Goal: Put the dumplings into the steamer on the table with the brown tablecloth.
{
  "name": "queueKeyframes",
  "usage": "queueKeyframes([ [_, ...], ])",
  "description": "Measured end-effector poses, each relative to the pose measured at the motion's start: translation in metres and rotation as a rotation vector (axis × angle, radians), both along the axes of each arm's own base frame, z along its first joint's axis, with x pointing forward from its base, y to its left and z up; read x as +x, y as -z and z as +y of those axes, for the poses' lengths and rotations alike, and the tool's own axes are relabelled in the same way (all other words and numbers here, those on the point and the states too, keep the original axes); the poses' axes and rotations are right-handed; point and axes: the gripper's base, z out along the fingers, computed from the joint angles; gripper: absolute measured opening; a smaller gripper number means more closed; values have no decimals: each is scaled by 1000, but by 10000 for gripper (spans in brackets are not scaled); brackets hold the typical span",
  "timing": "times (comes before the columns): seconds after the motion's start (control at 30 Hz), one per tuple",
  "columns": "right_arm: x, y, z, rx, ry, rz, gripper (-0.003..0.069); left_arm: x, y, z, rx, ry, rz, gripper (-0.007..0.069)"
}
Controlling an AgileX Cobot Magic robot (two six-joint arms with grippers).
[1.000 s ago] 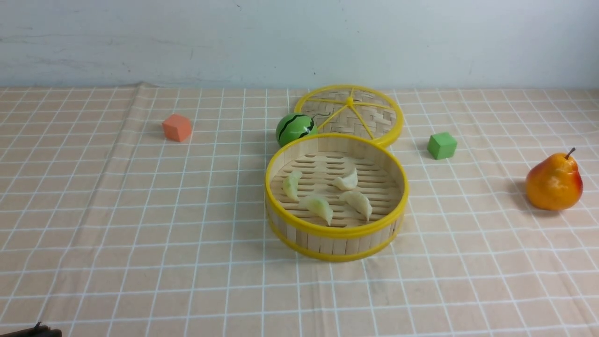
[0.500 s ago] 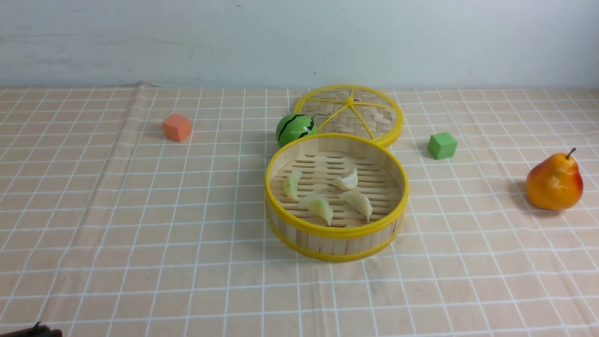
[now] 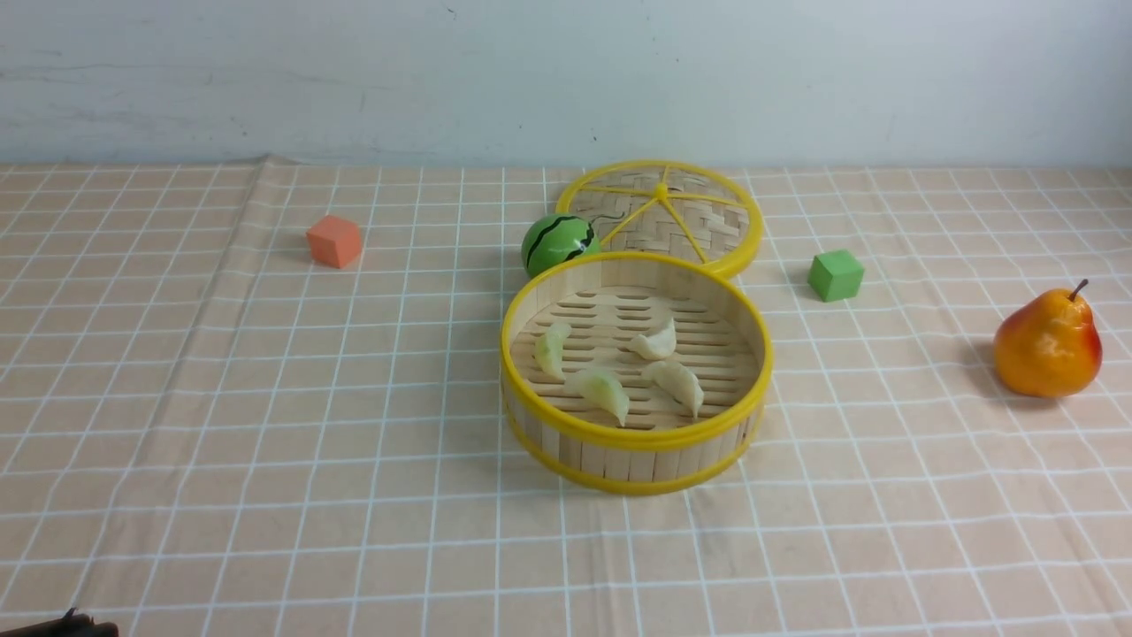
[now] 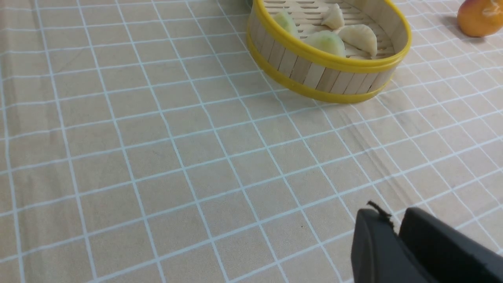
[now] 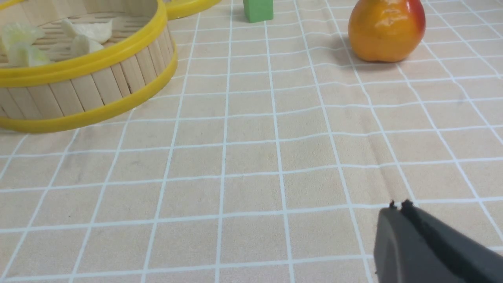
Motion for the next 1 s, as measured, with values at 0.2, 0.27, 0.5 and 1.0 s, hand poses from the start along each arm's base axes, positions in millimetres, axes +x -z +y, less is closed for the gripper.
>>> queueKeyframes([
  [0.2, 0, 0, 0, 0, 0, 0, -1, 1, 5, 0, 6, 0, 10, 102],
  [0.27, 0, 0, 0, 0, 0, 0, 0, 3, 10, 0, 9, -7, -10, 102],
  [0.5, 0, 0, 0, 0, 0, 0, 5, 15, 33, 6, -4, -131, -252, 24],
  [1.0, 0, 0, 0, 0, 0, 0, 16, 5, 92, 30, -37, -461, -319, -14],
])
